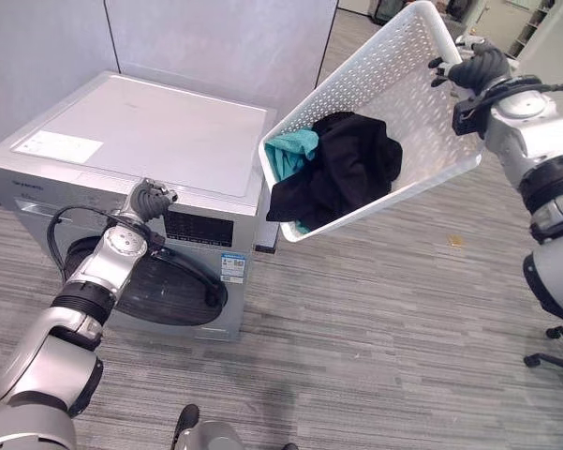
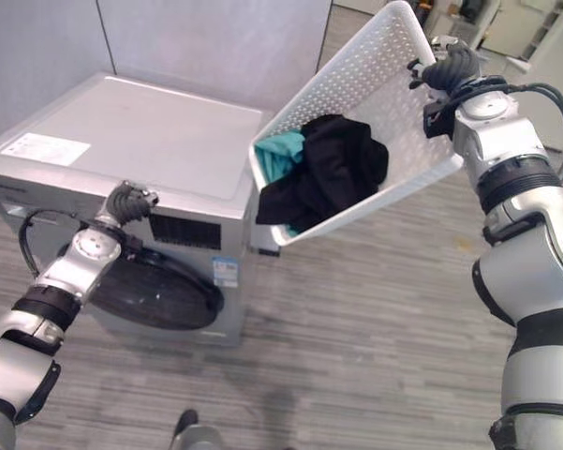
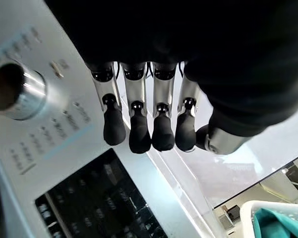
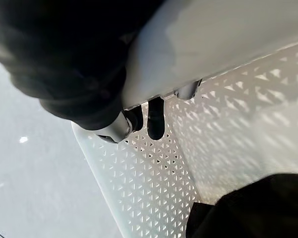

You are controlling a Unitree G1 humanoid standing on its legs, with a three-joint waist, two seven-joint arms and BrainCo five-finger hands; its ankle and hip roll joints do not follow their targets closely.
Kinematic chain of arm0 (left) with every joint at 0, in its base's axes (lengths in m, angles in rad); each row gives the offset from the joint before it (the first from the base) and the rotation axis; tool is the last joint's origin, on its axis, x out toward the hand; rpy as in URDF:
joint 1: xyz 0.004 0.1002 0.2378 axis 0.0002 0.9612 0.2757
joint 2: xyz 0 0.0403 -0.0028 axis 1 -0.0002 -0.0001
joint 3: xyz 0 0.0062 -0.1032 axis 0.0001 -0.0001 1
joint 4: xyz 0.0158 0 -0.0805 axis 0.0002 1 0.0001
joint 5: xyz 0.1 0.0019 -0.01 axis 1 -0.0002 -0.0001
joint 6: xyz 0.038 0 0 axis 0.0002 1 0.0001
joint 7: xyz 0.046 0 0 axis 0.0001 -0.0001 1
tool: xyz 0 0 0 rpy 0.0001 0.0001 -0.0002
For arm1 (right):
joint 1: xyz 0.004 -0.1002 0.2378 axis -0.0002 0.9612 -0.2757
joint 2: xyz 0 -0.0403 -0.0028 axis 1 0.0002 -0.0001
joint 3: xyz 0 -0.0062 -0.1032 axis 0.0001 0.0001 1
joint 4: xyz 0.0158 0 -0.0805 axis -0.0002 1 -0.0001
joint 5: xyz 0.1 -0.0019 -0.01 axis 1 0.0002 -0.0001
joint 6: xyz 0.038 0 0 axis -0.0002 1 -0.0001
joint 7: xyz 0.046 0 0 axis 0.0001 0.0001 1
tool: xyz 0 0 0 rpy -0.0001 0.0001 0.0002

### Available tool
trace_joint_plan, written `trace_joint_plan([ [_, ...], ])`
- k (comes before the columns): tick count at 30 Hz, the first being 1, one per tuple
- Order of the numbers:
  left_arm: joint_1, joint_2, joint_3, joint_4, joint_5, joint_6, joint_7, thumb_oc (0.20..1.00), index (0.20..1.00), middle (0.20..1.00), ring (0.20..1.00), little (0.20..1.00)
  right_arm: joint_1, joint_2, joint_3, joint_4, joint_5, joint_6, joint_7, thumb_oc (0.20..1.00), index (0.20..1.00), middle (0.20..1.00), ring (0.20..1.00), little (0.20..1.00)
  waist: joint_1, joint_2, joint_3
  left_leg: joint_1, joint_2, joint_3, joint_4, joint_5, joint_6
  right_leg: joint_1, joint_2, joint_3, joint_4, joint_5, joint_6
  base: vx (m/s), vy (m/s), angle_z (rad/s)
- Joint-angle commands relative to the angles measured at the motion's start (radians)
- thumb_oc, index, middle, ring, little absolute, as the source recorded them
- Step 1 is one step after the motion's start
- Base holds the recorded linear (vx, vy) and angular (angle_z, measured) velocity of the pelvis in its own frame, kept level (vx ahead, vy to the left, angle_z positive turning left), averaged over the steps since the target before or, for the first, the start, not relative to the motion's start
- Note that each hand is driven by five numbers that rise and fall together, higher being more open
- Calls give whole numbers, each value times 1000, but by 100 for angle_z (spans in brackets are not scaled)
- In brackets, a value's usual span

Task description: Grab the laundry basket,head to the washer,open it,put in the laundry and shut it.

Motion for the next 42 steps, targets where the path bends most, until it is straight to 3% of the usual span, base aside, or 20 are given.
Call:
trace_joint_plan([
  [1,-59,41,-59,37,-40,-36,12,200,200,200,200,200,-325,-54,-61,37,86,-130,-94,200,200,200,200,200,42,-69,-75,-40,-21,14,28,40,62,-18,-91,99,86,-150,46,103,103,12],
  [8,-67,-5,-97,99,-28,-47,24,200,200,200,200,200,-374,-10,-50,69,94,-138,-107,200,200,200,200,200,65,-44,-131,54,-33,51,-97,36,38,9,-124,55,71,-144,76,135,92,-2],
  [18,-13,-24,-86,140,-30,-43,26,200,200,200,200,200,-430,33,-71,80,127,-168,-138,200,200,200,200,200,79,-32,-152,87,-33,55,-131,45,33,23,-125,37,58,-143,84,49,8,0],
  [26,33,-16,-67,152,-32,-43,34,200,200,200,200,200,-454,72,-87,72,167,-194,-155,200,200,200,200,200,90,-21,-155,93,-21,45,-136,80,26,19,-115,31,66,-149,84,4,-4,0],
  [33,70,-8,-31,93,-33,-60,45,200,200,200,200,200,-453,111,-137,81,185,-206,-154,200,200,200,200,200,126,-8,-172,99,-13,60,-144,129,-2,34,-138,-10,59,-132,117,36,18,-2],
  [39,111,6,-16,-9,-36,-63,31,200,200,200,200,200,-422,53,-176,92,206,-212,-154,200,200,200,200,200,171,-26,-155,37,-29,-12,-76,97,17,48,-137,-32,39,-130,107,59,-4,8],
  [42,138,6,-16,-71,-30,-59,15,200,200,200,200,200,-372,-26,-212,99,215,-208,-160,200,200,200,200,200,199,-38,-140,-8,-66,-76,-57,69,24,58,-133,-62,28,-133,101,89,13,45],
])
